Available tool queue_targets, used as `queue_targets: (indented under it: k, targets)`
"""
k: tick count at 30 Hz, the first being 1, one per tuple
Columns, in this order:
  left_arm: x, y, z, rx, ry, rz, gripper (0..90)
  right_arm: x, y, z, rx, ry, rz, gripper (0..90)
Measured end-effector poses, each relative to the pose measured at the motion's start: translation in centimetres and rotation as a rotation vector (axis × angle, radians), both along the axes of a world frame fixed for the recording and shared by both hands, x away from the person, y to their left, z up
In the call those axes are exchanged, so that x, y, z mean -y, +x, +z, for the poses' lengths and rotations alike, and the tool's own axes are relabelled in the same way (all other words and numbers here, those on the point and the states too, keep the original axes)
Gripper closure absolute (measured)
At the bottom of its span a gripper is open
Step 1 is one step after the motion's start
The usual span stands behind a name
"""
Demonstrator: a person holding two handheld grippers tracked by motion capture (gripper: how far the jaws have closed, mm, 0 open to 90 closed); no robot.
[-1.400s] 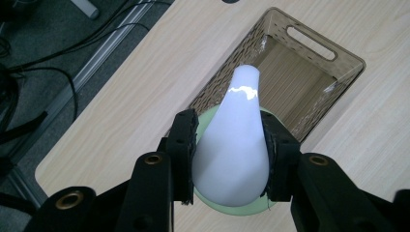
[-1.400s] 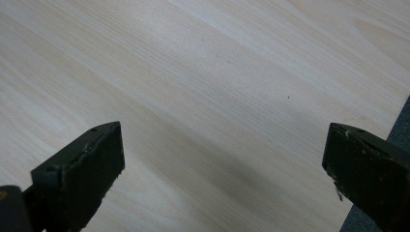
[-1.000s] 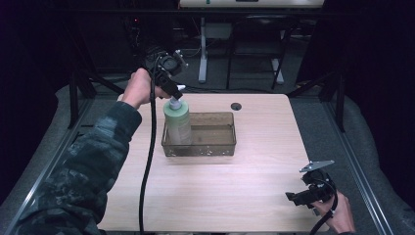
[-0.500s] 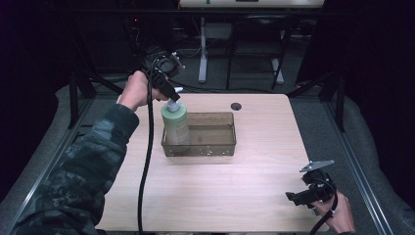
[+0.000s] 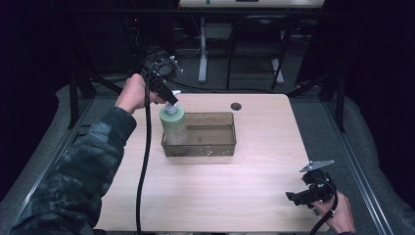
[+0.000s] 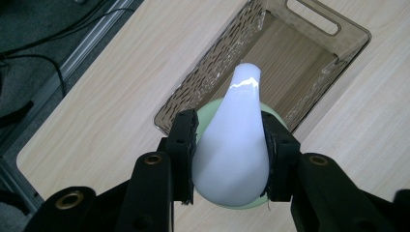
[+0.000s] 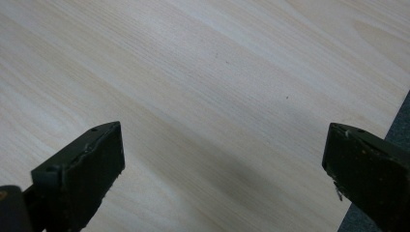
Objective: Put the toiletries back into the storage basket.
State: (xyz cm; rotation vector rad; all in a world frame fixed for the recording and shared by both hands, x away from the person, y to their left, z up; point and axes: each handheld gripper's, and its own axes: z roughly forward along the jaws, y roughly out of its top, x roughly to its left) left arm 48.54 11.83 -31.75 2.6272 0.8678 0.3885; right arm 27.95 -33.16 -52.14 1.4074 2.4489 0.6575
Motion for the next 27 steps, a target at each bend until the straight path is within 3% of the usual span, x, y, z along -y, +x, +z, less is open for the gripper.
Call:
queue_targets:
  k: [12, 27]
  targets:
    - [0.1, -0.1, -0.6, -0.018, 0.028, -0.004, 63.5, 0.0, 0.0, 0.0, -0.002, 0.003, 0.001, 0.9]
    - [-0.1, 0.0, -1.1, -0.021, 0.018, -0.001, 63.4, 0.0, 0.0, 0.0, 0.002, 0.001, -0.010, 0.9]
